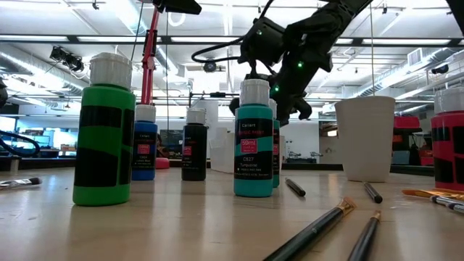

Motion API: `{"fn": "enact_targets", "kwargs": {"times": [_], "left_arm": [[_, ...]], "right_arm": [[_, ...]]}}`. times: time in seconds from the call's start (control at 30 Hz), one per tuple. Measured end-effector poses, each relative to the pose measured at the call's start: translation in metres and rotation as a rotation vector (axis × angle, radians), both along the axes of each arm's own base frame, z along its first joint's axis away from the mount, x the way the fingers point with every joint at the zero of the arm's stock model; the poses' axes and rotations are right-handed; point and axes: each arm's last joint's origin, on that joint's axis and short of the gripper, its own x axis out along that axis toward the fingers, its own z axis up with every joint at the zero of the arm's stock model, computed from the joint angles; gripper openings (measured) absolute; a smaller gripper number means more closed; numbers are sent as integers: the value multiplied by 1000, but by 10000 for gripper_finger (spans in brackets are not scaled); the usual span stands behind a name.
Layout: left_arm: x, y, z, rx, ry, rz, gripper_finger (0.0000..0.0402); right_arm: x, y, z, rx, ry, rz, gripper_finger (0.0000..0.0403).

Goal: Pick & Place Paint Supplies
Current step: Put the small red paint bottle into the white bin

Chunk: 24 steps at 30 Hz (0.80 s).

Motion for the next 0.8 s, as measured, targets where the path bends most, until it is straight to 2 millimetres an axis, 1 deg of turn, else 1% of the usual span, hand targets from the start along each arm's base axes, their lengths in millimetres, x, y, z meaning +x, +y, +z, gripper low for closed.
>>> {"fn": "enact_targets", "kwargs": {"times": [0.3, 0.4, 0.53, 0.7, 0.8], "left_arm": [[0, 0, 0, 0, -1, 0, 110], [0, 0, 0, 0, -1, 0, 110], [0, 0, 0, 0, -1, 0, 110], [0, 0, 0, 0, 0, 0, 110], [0, 0, 0, -1, 0, -3, 110]], "right_arm": [[0, 13, 9, -2, -4, 70, 0], [-1, 18, 22, 1, -27, 134, 0], [-5, 24, 47, -35, -62, 209, 1], [-17, 29, 79, -89, -84, 270, 13], [-28, 30, 97, -103, -96, 283, 19]]}}
